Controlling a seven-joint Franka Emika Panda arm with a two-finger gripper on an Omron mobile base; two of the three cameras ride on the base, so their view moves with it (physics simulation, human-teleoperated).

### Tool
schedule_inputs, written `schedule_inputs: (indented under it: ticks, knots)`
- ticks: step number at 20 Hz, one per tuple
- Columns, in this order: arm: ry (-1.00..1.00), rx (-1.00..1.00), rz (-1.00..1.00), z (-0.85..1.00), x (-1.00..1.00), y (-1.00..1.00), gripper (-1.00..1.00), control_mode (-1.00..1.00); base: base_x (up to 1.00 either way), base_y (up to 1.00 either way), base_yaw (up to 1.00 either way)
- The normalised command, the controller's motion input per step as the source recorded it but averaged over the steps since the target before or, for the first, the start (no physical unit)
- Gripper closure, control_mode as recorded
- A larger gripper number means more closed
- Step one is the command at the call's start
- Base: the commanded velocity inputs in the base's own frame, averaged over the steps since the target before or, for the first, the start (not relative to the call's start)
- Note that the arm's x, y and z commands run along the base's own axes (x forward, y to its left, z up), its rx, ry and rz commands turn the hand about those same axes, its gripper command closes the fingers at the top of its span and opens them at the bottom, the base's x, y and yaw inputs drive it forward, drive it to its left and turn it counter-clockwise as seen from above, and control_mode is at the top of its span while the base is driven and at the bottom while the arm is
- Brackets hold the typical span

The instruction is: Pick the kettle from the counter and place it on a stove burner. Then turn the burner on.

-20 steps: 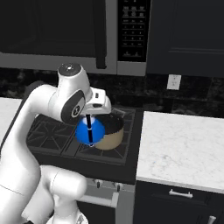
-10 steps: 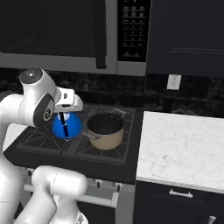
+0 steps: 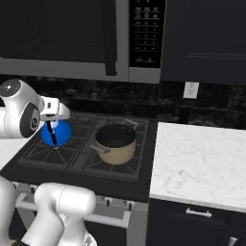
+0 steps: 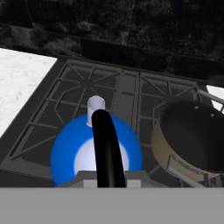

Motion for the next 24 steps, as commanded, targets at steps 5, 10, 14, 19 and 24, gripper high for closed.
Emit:
schedule_inputs:
  ticks: [5,10,14,19,24]
  knots:
    - [0.08,0.00,0.00,-0.28,0.41,0.52,1.00,-1.00,0.00,0.00,0.00]
    - [0.16,0.00,0.00,-0.42,0.44,0.24,1.00,-1.00,0.00,0.00,0.00]
    - [0.09,0.00,0.00,-0.39,0.28,0.01,1.00,-1.00,0.00,0.00,0.00]
    - [0.09,0.00,0.00,-0.31,0.16,0.01,1.00,-1.00,0.00,0.00,0.00]
    - [0.10,0.00,0.00,-0.15,0.18,0.12,1.00,-1.00,0.00,0.00,0.00]
